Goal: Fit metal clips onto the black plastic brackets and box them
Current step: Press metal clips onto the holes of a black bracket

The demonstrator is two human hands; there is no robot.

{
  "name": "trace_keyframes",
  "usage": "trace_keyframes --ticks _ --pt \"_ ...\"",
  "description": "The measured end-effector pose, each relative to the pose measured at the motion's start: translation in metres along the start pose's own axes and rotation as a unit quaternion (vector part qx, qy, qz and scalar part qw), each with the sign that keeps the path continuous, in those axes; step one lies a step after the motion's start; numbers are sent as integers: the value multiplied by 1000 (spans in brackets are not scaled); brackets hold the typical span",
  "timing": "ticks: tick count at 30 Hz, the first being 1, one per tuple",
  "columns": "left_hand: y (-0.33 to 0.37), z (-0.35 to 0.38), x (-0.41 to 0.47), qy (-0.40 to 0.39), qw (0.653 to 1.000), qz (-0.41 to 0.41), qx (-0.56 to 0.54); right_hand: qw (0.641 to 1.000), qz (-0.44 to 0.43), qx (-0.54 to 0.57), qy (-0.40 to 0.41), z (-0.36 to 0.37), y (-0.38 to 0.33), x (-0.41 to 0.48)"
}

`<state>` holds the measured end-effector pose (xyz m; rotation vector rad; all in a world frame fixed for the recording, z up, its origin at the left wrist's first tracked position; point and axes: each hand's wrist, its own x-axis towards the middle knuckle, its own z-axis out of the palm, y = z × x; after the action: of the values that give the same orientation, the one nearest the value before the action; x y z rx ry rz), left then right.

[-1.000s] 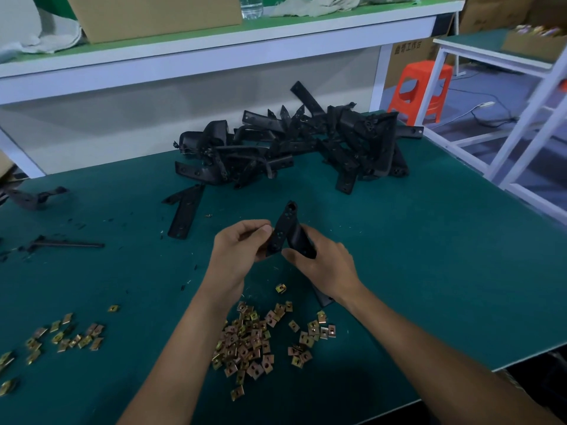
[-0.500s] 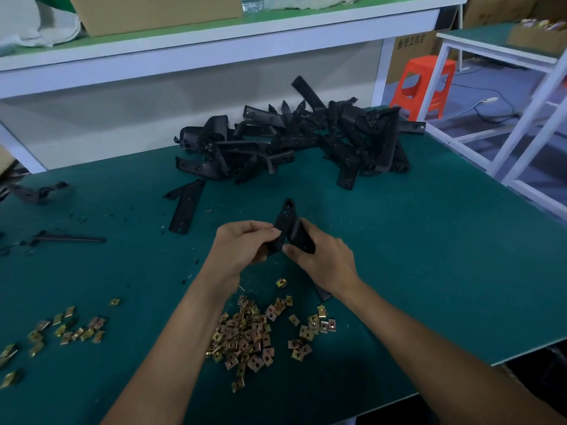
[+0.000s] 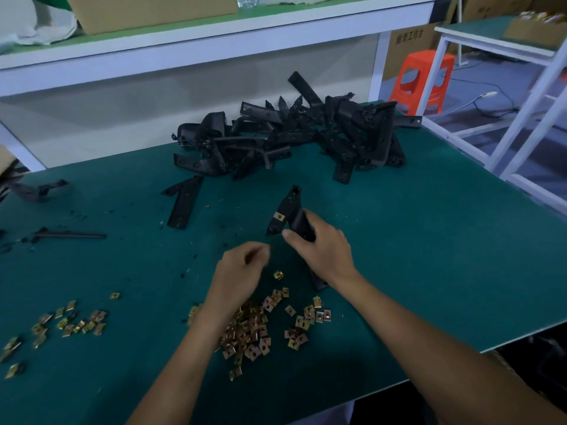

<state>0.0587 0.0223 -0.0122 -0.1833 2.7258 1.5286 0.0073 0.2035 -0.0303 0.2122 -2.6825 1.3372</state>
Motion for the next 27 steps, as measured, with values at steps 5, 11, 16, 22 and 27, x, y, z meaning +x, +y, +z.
trace_keyframes --ticks 5,11,16,22,27 --pt "-2 8 -5 -47 974 106 194 1000 3 3 -3 -2 -1 -1" --pt "-8 4 -8 -37 984 102 143 1000 4 6 -2 -2 -1 -1" --pt "-9 -6 -7 -18 997 60 43 1000 1 11 -1 -3 -2 -2" --pt "-9 -19 -6 18 998 30 -56 1000 1 16 -1 -2 -1 -2" --pt "-1 -30 -1 36 991 14 -125 1000 -12 -7 -1 -1 1 -1"
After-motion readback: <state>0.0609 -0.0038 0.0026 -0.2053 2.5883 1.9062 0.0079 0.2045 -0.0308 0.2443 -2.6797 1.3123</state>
